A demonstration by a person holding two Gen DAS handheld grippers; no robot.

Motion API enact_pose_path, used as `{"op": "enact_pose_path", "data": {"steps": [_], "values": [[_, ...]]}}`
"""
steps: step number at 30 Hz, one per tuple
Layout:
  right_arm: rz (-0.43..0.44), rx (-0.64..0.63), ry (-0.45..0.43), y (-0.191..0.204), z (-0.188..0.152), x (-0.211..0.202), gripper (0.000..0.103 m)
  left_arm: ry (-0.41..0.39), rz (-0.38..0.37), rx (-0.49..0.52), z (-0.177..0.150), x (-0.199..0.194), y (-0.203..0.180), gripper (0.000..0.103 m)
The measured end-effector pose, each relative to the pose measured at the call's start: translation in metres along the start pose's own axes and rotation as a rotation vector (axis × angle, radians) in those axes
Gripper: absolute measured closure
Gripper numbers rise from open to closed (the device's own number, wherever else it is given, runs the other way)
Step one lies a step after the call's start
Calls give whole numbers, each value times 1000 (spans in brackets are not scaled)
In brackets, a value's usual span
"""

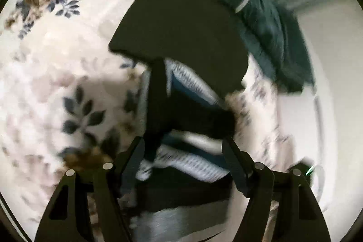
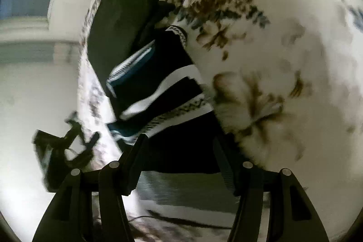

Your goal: Fold small clothes

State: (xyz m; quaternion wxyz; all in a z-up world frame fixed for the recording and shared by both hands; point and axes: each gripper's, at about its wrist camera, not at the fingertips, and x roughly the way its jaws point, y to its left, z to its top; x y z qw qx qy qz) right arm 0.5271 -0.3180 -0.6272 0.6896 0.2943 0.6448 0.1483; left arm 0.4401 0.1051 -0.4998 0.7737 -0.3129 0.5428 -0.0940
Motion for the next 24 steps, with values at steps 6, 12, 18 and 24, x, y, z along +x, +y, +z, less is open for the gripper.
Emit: {"op": "enact_pose_path", "data": {"steps": [6,12,18,24], "values": [[-17,-96,18,2,20,27,47,104,82,124,-26,51,2,36],[9,-85,-52,10,29,27,93,-5,-41,67,-23,57,4,84],[-17,-50,-26,7,38,38,93,10,-86,-35,-23,49,25,83],[-14,-70,40,6,50,43,41,9,-95,3,-11,37,23,46]]}}
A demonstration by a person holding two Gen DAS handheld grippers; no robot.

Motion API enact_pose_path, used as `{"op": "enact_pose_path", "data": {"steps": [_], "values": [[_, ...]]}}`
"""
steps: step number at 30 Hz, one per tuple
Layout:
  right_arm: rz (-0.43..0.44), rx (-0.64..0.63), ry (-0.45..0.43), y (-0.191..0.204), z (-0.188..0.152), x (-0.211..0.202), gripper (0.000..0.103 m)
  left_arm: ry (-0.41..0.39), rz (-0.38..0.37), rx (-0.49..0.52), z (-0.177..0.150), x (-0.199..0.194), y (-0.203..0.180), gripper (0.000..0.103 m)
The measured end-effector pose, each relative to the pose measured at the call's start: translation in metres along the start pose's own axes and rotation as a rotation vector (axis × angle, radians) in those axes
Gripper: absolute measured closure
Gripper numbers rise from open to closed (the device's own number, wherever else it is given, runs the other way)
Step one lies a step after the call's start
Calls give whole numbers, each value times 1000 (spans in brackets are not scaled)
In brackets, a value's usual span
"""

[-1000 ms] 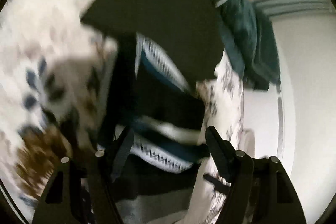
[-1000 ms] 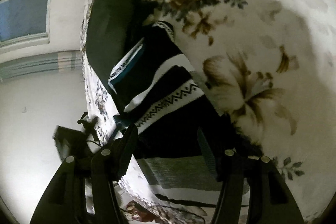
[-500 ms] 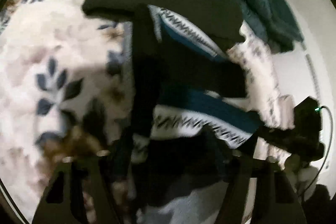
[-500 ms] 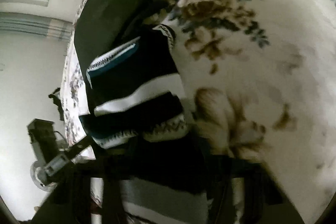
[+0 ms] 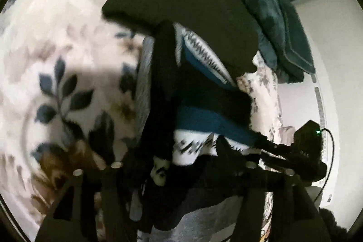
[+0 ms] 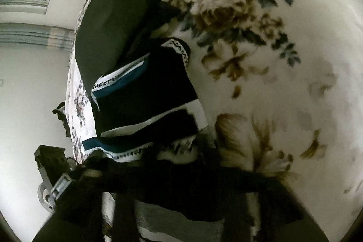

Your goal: Fold small clothes

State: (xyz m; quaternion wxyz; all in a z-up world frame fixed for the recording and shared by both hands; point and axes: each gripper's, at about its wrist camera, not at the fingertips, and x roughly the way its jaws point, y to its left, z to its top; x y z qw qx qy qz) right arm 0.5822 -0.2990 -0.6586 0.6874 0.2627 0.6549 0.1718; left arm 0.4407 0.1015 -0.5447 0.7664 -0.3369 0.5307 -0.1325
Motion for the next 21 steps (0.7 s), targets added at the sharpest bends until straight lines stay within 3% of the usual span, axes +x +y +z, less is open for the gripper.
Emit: {"op": "enact_pose_path", "data": {"steps": [2,3,4,6,10,14,18,21], "values": [[16,-14,22,0,1,6,44,-23,38,37,4,7,-8,50],[33,-33,6,2,-1,6,74,-48,62,77,4,5,-13,72],[8,-51,-10,6,-3,5,83,-56,78,109,4,5,-19,82],[-9,-74,-37,13,-7,0,88,-63,77,132,2,4,-25,83],[7,-81,-95,22,-15,-19,92,-90,61,134,3,-9,-30,86],[26,-108,-169,43,-6,-43,92,-135,69,180,27,-20,-47,86],[24,-110,-208,63,32,-42,92,-150,75,181,68,-7,-48,86],[-38,-94,-173,69,69,-16,92,-112,104,166,101,23,-38,85]]}}
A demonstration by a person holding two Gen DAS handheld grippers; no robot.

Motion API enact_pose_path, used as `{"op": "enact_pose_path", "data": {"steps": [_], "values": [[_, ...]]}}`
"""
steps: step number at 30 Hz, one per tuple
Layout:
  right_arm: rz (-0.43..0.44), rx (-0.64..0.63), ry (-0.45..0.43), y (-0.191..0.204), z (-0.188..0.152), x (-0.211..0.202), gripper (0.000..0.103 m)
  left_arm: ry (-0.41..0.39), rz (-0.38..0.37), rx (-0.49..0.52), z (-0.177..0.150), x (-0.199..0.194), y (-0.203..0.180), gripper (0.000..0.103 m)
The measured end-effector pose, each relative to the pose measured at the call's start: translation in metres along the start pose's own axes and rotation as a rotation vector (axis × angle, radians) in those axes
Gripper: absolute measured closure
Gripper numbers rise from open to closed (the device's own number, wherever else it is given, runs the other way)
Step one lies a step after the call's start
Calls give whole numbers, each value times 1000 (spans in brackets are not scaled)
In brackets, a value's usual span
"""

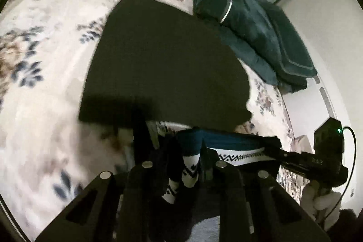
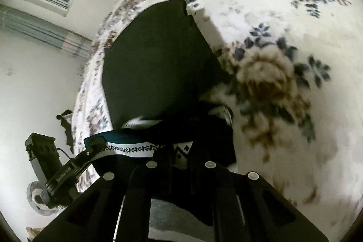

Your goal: Fold small clothes

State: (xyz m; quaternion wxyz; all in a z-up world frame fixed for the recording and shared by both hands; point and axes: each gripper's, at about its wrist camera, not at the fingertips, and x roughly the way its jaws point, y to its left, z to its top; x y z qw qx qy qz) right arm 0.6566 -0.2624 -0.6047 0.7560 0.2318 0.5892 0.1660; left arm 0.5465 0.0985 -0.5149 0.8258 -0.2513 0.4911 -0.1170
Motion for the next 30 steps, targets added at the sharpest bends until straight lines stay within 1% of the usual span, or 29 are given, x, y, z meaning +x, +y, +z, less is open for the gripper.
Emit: {"op": "enact_pose_path", "data": {"steps": [1,2,3,4,5,6,7,8,9,10,11,12,13,14,15,16,18,19,20,21,23,24,25,26,27,28,29,30], "values": [[-12,-2,21,-1,7,10,92,10,14,-5,4,7,3,84],[-32,-7,76,-3,14,26,91,39,21,-17,8,18,9,82],[-62,-1,121,-6,17,35,89,88,19,-43,11,29,17,80],[-69,4,134,-9,18,37,87,102,25,-57,12,31,20,73],[-64,6,131,-11,17,34,84,98,18,-72,10,27,25,73],[-70,3,115,-15,13,24,67,83,3,-81,7,19,27,67],[-73,4,110,-18,9,17,44,73,1,-92,5,13,28,47],[-63,8,111,-23,2,9,39,60,-9,-117,-1,1,32,38],[-39,17,123,-31,-7,0,37,37,-61,-163,-13,-16,39,32],[-33,25,136,-38,-15,-6,37,25,-85,-187,-20,-26,42,32],[-25,33,162,-46,-26,-13,37,16,-114,-235,-37,-43,48,32],[1,42,184,-53,-35,-18,37,10,-142,-269,-52,-55,52,32],[21,53,204,-61,-43,-23,32,8,-149,-288,-63,-63,54,32],[40,66,231,-69,-53,-28,27,8,-155,-317,-81,-74,56,32],[58,73,244,-74,-58,-29,21,10,-176,-356,-107,-87,57,31],[90,78,269,-80,-65,-31,18,20,-169,-379,-127,-95,56,31],[124,68,310,-87,-75,-29,18,40,-169,-415,-167,-105,50,31],[142,62,330,-91,-76,-26,17,45,-169,-432,-178,-106,46,31],[150,57,347,-94,-74,-21,17,51,-194,-461,-197,-105,42,31],[172,56,361,-98,-70,-13,17,66,-251,-496,-218,-98,37,30],[229,55,394,-102,-55,9,17,121,-293,-561,-246,-77,25,30],[263,43,412,-101,-43,25,17,139,-333,-589,-258,-62,16,30],[287,33,425,-100,-34,37,17,142,-346,-591,-264,-48,7,30],[302,29,437,-99,-26,48,17,138,-347,-584,-264,-40,2,30],[324,24,459,-98,-18,61,17,125,-347,-572,-262,-23,-5,30],[356,24,485,-96,-11,74,17,116,-326,-575,-257,-15,-7,30],[379,23,509,-93,-5,88,17,101,-310,-590,-254,-5,-6,30],[396,15,540,-89,-2,100,17,72,-314,-633,-250,8,-2,30]]}}
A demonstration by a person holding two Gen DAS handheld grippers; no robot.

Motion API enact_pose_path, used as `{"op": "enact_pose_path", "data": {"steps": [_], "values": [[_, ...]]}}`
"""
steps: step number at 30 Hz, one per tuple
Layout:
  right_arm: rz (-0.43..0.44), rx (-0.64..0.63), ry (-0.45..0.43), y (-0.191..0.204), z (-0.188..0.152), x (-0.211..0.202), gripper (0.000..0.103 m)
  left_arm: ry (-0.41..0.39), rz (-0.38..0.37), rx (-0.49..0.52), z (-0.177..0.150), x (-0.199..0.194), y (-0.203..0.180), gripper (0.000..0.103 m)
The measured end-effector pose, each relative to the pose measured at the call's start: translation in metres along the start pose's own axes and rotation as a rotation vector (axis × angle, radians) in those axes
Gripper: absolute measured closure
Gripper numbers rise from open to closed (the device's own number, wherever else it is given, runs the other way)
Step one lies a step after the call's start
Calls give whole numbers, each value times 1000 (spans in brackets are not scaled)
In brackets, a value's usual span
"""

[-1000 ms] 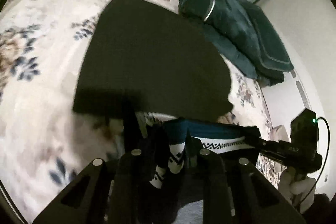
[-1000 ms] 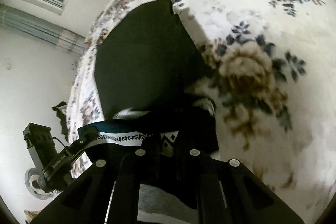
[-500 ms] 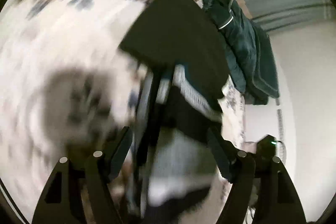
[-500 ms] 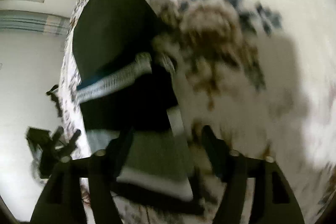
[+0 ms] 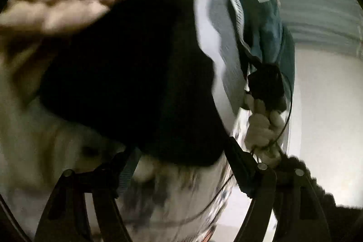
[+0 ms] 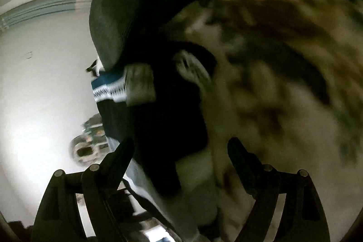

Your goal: Fold small clothes

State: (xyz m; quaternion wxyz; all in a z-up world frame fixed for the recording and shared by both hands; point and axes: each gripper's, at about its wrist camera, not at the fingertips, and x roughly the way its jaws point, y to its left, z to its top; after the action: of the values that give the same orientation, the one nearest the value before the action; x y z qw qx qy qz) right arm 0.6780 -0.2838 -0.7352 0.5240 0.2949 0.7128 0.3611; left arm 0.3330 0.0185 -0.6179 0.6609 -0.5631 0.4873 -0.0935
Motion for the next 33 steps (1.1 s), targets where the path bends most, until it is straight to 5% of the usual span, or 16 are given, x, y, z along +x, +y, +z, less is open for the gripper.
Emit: {"op": "enact_pose_path", "data": {"steps": [5,6,7,8,9,13,20,24,27,33], "values": [[26,-49,72,6,19,29,16,-144,-25,-144,19,13,9,30],[42,-48,55,6,20,30,22,-197,-40,-175,21,10,9,31],[53,-52,44,6,19,29,48,-223,-37,-186,22,9,8,46],[53,-54,36,6,16,29,57,-259,-36,-188,24,5,4,61],[48,-55,18,6,13,27,62,-269,-24,-170,27,1,-1,74],[101,-31,-130,15,-24,-3,71,-233,23,-48,45,-21,-28,78],[78,202,-452,4,-188,-60,72,-91,65,173,94,-40,-79,80],[39,406,-576,-20,-299,-62,67,151,164,333,93,11,-94,74],[-43,546,-495,-50,-334,-42,51,261,327,369,81,43,-82,44],[-161,571,-368,-64,-375,-68,38,157,400,358,57,-7,-73,41]]}}
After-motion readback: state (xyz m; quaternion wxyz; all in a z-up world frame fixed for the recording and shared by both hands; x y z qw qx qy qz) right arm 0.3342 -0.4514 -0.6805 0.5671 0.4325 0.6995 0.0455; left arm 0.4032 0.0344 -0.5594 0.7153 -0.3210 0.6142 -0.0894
